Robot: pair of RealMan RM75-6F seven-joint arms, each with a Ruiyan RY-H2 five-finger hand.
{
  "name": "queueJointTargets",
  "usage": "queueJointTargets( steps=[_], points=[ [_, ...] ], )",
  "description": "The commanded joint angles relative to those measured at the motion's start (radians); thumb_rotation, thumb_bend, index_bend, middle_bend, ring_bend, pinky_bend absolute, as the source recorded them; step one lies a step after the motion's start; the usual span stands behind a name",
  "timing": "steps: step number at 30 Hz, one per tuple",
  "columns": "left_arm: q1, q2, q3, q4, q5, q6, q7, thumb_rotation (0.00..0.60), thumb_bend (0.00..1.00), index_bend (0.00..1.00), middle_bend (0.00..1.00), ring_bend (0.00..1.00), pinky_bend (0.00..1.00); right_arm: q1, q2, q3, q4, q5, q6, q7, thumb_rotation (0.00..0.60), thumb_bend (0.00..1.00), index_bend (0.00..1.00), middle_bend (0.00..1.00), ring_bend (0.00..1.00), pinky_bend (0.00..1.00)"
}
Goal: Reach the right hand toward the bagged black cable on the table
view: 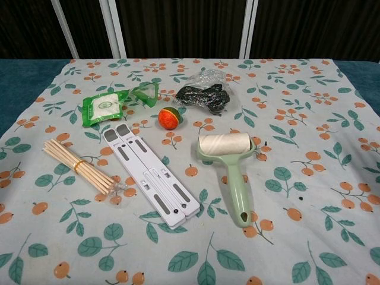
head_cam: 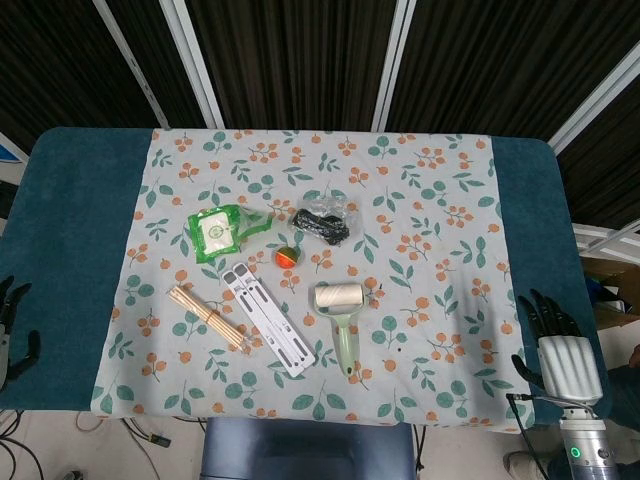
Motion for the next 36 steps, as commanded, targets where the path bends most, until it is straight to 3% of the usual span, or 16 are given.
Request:
queueJointTargets(
  steps=[1, 36],
  points=[
    [0.000, -0.001, -0.001, 0.001, 0.000, 0.000, 0.000, 0.600, 0.53, 0.12, 0.00, 0.00, 0.01, -0.001, -0.001, 0.002, 0.000, 0.001, -0.002, -0.001, 0.600, 0.29, 0.10, 0.08, 0.12, 0.23],
    [-0.009, -0.024, -0.013, 0.011, -0.009, 0.002, 0.015, 0.600, 0.53, 0.12, 0.00, 0.00, 0.01, 0.032, -0.018, 0.017, -0.001, -0.020, -0.078, -0.009, 0.600, 0.28, 0.10, 0.08, 0.11, 0.23]
  ],
)
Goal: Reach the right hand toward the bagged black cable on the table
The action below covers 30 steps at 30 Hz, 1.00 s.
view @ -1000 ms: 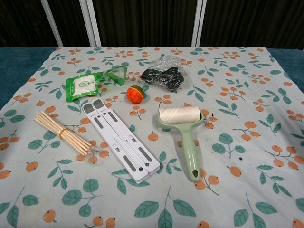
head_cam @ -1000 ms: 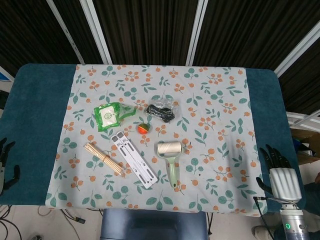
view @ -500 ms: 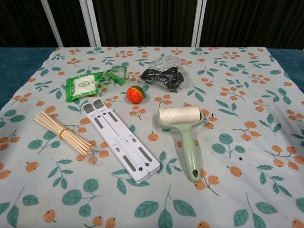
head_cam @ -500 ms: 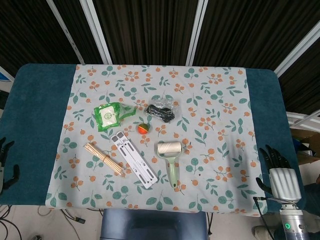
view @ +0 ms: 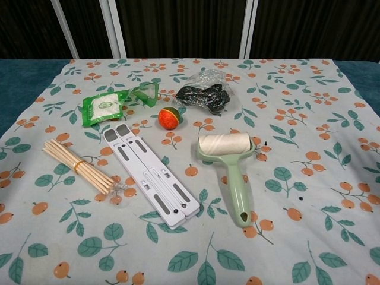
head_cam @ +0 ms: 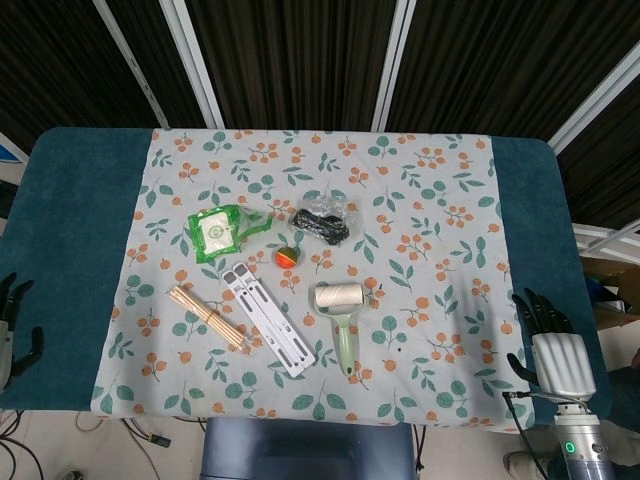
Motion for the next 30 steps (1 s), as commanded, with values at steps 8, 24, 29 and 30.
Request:
queueJointTargets(
  steps=[8, 24, 29, 30],
  points=[
    [0.000, 0.005, -0.008, -0.010, -0.027, -0.007, -0.004, 0.600, 0.53, 0.12, 0.00, 0.00, 0.01, 0.174, -0.015, 0.123, -0.016, 0.146, -0.246, -0.050, 0.600, 0.23, 0.10, 0.08, 0.11, 0.21],
    [0.001, 0.013, -0.007, -0.013, -0.033, -0.011, -0.007, 0.600, 0.53, 0.12, 0.00, 0.00, 0.01, 0.571, -0.183, 0.344, 0.042, 0.600, -0.574, -0.343, 0.600, 0.23, 0.09, 0.08, 0.11, 0.21],
    [0.003, 0.014, -0.011, -0.015, -0.046, -0.010, -0.007, 0.600, 0.53, 0.12, 0.00, 0.00, 0.01, 0.705, -0.290, 0.372, 0.130, 0.755, -0.607, -0.418, 0.600, 0.23, 0.09, 0.08, 0.11, 0.21],
    [0.003, 0.014, -0.012, -0.015, -0.048, -0.010, -0.007, 0.600, 0.53, 0.12, 0.00, 0.00, 0.01, 0.722, -0.307, 0.373, 0.146, 0.774, -0.605, -0.430, 0.600, 0.23, 0.09, 0.08, 0.11, 0.21]
  ],
)
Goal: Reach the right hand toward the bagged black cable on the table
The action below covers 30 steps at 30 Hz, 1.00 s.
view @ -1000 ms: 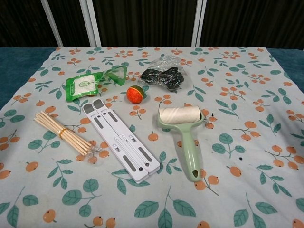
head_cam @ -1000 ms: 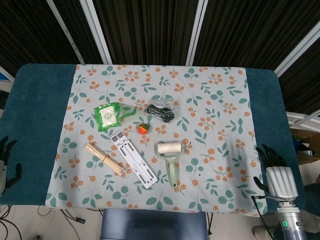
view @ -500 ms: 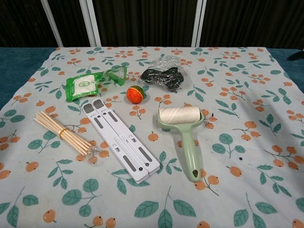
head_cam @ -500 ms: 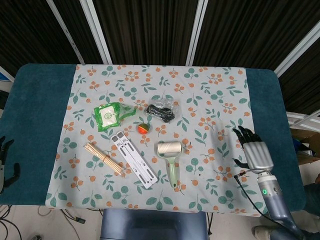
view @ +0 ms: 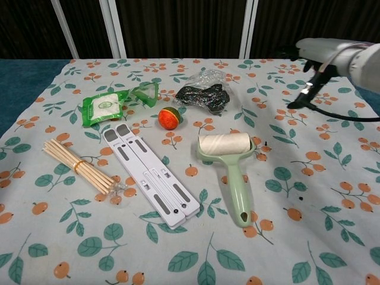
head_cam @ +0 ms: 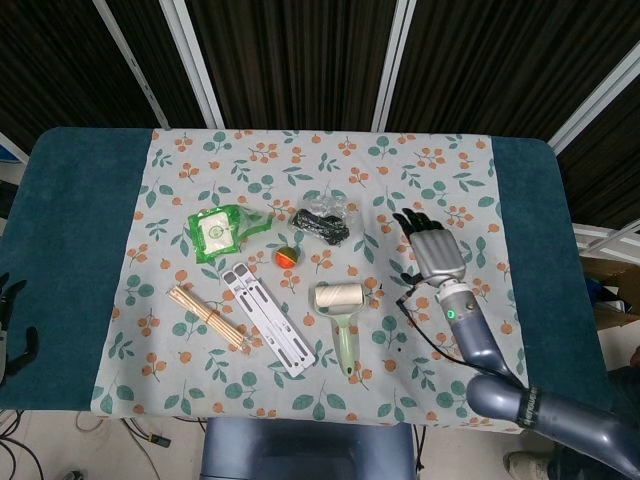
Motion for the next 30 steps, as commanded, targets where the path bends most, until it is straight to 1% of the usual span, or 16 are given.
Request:
queueJointTargets(
  steps=[1, 4, 10, 15, 21, 25, 30],
  points=[
    [0.001, 0.001, -0.002, -0.002, -0.006, 0.000, 0.001, 0.600, 0.53, 0.12, 0.00, 0.00, 0.01, 0.120, -0.116, 0.032, 0.102, 0.126, -0.026, -0.090, 0.600, 0.23, 0.09, 0.08, 0.11, 0.21],
    [0.002, 0.000, -0.003, -0.003, -0.008, 0.002, 0.003, 0.600, 0.53, 0.12, 0.00, 0.00, 0.01, 0.193, -0.192, 0.041, 0.175, 0.193, -0.012, -0.133, 0.600, 0.23, 0.10, 0.08, 0.11, 0.21],
    [0.003, -0.001, -0.004, -0.006, -0.011, 0.004, 0.000, 0.600, 0.53, 0.12, 0.00, 0.00, 0.01, 0.298, -0.300, 0.074, 0.308, 0.271, -0.036, -0.136, 0.600, 0.23, 0.10, 0.08, 0.11, 0.21],
    [0.005, 0.001, -0.011, -0.006, -0.024, 0.004, -0.012, 0.600, 0.53, 0.12, 0.00, 0.00, 0.01, 0.376, -0.383, 0.076, 0.435, 0.265, -0.048, -0.131, 0.600, 0.23, 0.10, 0.09, 0.11, 0.21],
    [0.006, 0.003, -0.020, -0.012, -0.047, 0.002, -0.018, 0.600, 0.54, 0.12, 0.00, 0.00, 0.01, 0.432, -0.465, 0.082, 0.584, 0.258, -0.071, -0.100, 0.600, 0.23, 0.10, 0.10, 0.12, 0.21],
    [0.007, 0.006, -0.022, -0.018, -0.056, -0.003, -0.020, 0.600, 0.54, 0.12, 0.00, 0.00, 0.01, 0.472, -0.523, 0.090, 0.706, 0.243, -0.101, -0.070, 0.600, 0.23, 0.11, 0.11, 0.12, 0.21],
    [0.007, 0.009, -0.025, -0.021, -0.068, -0.008, -0.023, 0.600, 0.54, 0.12, 0.00, 0.00, 0.01, 0.507, -0.572, 0.102, 0.811, 0.217, -0.129, -0.024, 0.600, 0.23, 0.15, 0.15, 0.14, 0.21]
  ],
)
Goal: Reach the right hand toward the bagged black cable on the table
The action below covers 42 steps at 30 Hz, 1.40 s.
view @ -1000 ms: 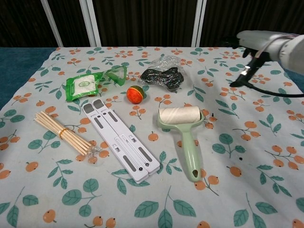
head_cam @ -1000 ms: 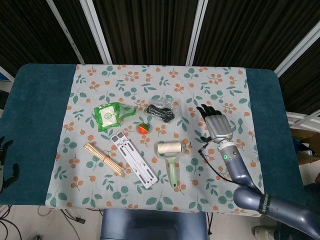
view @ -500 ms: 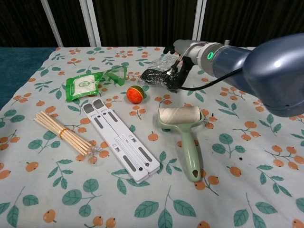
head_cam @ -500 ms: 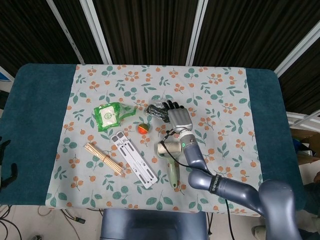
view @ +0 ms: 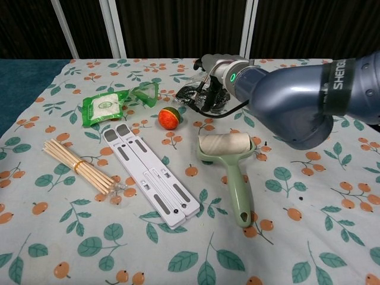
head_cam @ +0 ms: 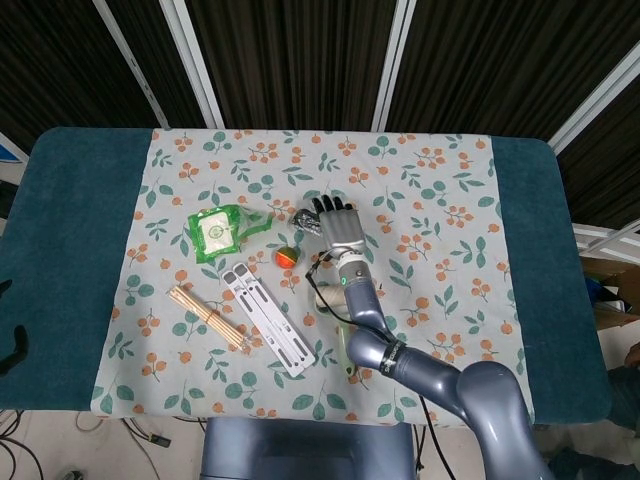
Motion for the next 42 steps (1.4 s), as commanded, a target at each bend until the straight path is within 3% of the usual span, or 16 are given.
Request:
queueJointTargets(
  steps=[1, 16, 19, 24, 34, 42],
  points=[
    [-0.001, 0.001, -0.002, -0.002, -0.007, -0.004, -0.001, 0.600, 0.55, 0.12, 0.00, 0.00, 0.01, 0.037, -0.048, 0.013, 0.078, -0.025, -0.034, 0.046, 0.600, 0.23, 0.16, 0.17, 0.16, 0.21],
    [0.001, 0.004, -0.005, -0.013, -0.030, -0.005, 0.011, 0.600, 0.55, 0.12, 0.00, 0.00, 0.01, 0.115, -0.182, 0.018, 0.388, -0.115, -0.146, 0.140, 0.600, 0.24, 0.23, 0.25, 0.25, 0.23],
    [0.003, 0.004, -0.007, -0.017, -0.036, -0.003, 0.015, 0.600, 0.55, 0.12, 0.00, 0.00, 0.01, 0.125, -0.196, 0.033, 0.438, -0.117, -0.174, 0.155, 0.600, 0.29, 0.28, 0.30, 0.30, 0.25],
    [0.003, 0.006, -0.007, -0.021, -0.040, -0.004, 0.016, 0.600, 0.55, 0.12, 0.00, 0.00, 0.01, 0.121, -0.212, 0.042, 0.480, -0.141, -0.169, 0.203, 0.600, 0.45, 0.39, 0.45, 0.48, 0.38],
    [0.004, 0.007, -0.007, -0.023, -0.044, -0.005, 0.017, 0.600, 0.55, 0.12, 0.00, 0.00, 0.01, 0.088, -0.189, 0.034, 0.466, -0.200, -0.156, 0.239, 0.600, 0.47, 0.44, 0.53, 0.56, 0.40],
    [0.004, 0.007, -0.006, -0.025, -0.045, -0.005, 0.019, 0.600, 0.55, 0.12, 0.00, 0.00, 0.01, 0.024, -0.100, 0.041, 0.317, -0.250, -0.056, 0.327, 0.600, 0.47, 0.47, 0.55, 0.59, 0.40]
  ],
)
